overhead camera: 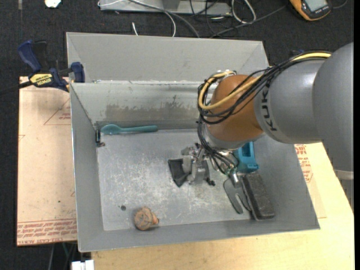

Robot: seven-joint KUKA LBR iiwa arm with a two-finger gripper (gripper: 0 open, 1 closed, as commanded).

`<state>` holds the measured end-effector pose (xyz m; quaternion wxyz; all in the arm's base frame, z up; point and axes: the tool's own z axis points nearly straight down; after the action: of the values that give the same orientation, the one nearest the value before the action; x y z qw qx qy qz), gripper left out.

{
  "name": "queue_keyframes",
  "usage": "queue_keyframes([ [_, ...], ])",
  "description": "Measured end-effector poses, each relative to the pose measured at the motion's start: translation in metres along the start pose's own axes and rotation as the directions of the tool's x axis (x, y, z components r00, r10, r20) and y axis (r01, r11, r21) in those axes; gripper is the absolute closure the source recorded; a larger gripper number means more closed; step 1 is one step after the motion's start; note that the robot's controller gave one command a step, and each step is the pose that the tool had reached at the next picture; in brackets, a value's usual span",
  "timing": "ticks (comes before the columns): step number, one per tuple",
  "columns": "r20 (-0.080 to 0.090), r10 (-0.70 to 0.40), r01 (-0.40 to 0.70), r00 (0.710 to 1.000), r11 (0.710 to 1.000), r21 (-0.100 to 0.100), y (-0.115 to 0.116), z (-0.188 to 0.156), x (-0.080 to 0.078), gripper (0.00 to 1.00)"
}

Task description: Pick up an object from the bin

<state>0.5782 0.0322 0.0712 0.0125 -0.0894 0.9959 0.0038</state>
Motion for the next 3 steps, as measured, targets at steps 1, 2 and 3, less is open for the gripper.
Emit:
queue_keyframes([
  [1,0.000,0.000,0.000,1.000,1.000,0.000,0.000,0.000,0.000,1.00],
  [2,-0.009,-0.008,0.008,1.000,1.000,-0.002,0.000,-0.030,0.008,1.00],
  [3,-0.004,-0.050,0.050,0.999,0.999,-0.004,0.033,-0.064,0.011,1.00],
])
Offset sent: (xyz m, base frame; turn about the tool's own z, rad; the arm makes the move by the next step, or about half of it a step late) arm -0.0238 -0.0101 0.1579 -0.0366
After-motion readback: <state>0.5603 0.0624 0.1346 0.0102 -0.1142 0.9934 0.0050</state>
